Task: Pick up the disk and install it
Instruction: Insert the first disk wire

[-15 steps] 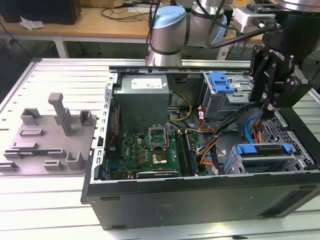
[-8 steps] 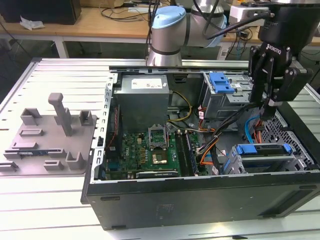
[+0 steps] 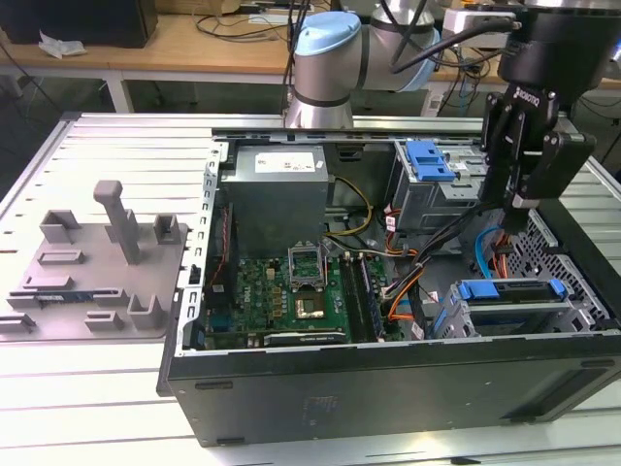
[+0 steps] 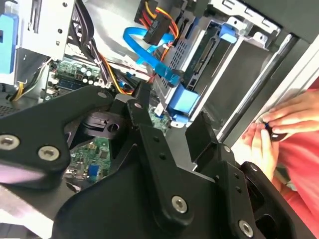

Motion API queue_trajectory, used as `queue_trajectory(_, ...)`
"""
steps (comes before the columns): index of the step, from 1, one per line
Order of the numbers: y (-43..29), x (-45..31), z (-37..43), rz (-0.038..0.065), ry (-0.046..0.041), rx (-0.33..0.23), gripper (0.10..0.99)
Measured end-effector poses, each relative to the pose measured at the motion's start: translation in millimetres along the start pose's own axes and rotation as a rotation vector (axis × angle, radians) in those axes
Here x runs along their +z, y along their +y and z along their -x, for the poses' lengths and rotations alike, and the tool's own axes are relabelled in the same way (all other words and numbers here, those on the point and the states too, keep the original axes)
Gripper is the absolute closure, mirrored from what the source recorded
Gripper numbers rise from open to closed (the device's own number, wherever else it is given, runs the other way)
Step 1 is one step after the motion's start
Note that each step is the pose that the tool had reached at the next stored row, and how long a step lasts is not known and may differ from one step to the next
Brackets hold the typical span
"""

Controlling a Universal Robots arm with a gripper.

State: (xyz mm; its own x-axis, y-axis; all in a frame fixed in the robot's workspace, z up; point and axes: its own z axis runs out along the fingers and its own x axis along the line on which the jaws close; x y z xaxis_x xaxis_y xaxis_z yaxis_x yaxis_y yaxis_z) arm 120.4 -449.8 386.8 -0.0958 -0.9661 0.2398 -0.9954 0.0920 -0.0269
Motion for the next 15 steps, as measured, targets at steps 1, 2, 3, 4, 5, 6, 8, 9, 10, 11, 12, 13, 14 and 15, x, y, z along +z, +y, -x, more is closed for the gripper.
queue_trajectory(1,0.0,0.1,0.0,0.001,0.0019,0.000,0.522)
queue_trajectory(2,0.0,0.0,0.0,0.002,0.0023,0.000,0.522)
queue_trajectory(3,-0.1,-0.1,0.0,0.002,0.0029,-0.001,0.522)
queue_trajectory(4,0.1,-0.6,2.0,0.002,0.0039,-0.001,0.522)
queue_trajectory(5,0.4,-1.6,6.2,0.002,0.0090,-0.001,0.522)
queue_trajectory(6,0.9,-3.8,14.9,0.001,0.0191,-0.001,0.522)
queue_trajectory(8,2.1,-7.3,30.6,-0.005,0.0764,-0.001,0.522)
queue_trajectory(9,2.3,-7.9,33.2,-0.007,0.0966,-0.001,0.522)
queue_trajectory(10,2.5,-8.5,35.8,-0.009,0.1166,-0.001,0.522)
queue_trajectory(11,2.6,-9.1,38.2,-0.010,0.1345,-0.001,0.522)
queue_trajectory(12,2.8,-9.8,41.4,-0.012,0.1584,-0.002,0.522)
queue_trajectory(13,2.9,-10.3,44.6,-0.014,0.1811,-0.002,0.522)
queue_trajectory(14,3.0,-10.9,47.1,-0.015,0.1980,-0.002,0.522)
queue_trajectory(15,2.9,-11.3,51.4,-0.016,0.2218,-0.003,0.537)
